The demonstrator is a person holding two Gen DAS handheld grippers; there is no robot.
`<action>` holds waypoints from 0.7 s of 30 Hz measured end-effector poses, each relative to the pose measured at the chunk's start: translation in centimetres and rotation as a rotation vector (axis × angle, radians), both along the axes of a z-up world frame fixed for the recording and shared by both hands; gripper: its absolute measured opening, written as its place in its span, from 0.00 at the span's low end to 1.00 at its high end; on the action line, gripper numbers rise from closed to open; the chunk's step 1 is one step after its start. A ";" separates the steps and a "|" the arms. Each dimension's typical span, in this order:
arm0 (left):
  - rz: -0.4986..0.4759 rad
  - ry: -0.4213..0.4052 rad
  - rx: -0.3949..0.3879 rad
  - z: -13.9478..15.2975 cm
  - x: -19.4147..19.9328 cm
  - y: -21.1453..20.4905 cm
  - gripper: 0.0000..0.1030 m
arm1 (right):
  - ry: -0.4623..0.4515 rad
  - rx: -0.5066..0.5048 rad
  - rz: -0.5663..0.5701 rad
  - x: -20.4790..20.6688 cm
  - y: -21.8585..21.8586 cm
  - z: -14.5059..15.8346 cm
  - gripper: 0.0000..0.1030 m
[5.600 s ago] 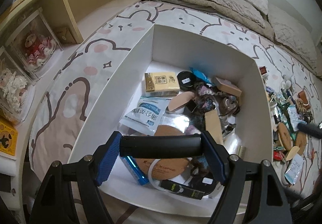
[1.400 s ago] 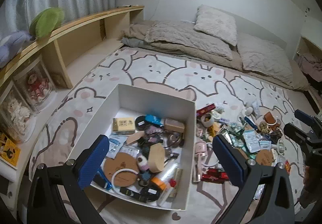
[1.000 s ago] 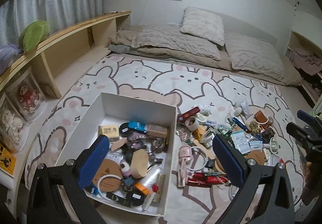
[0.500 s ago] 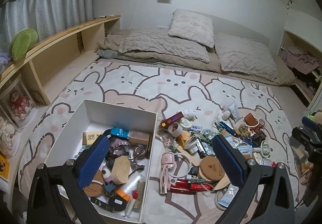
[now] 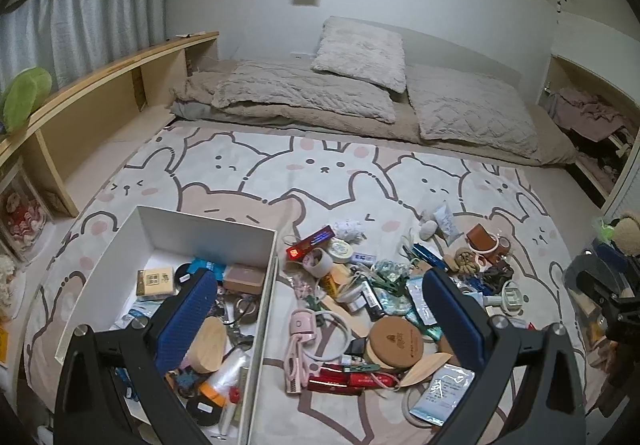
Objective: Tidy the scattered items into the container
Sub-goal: 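Move both open tools away from the box toward the scattered items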
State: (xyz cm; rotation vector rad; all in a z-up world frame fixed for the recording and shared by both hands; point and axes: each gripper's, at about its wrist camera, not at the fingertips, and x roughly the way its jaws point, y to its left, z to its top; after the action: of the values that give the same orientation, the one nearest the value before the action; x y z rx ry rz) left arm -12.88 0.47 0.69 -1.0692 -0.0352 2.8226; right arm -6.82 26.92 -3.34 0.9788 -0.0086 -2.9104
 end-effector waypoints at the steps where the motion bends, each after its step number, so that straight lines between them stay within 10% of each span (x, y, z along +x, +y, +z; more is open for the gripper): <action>1: -0.004 0.000 -0.001 0.0 0.0 0.3 1.00 | 0.002 0.003 -0.004 0.0 0.2 0.0 1.00; 21: -0.081 0.036 0.005 0.9 -2.0 5.1 1.00 | 0.038 -0.012 -0.050 0.0 4.6 1.3 1.00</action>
State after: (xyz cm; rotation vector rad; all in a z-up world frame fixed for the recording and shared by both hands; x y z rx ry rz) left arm -14.91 5.53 1.58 -0.9957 0.0036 2.7672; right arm -6.85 31.57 -2.05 0.9349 -0.0491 -2.9699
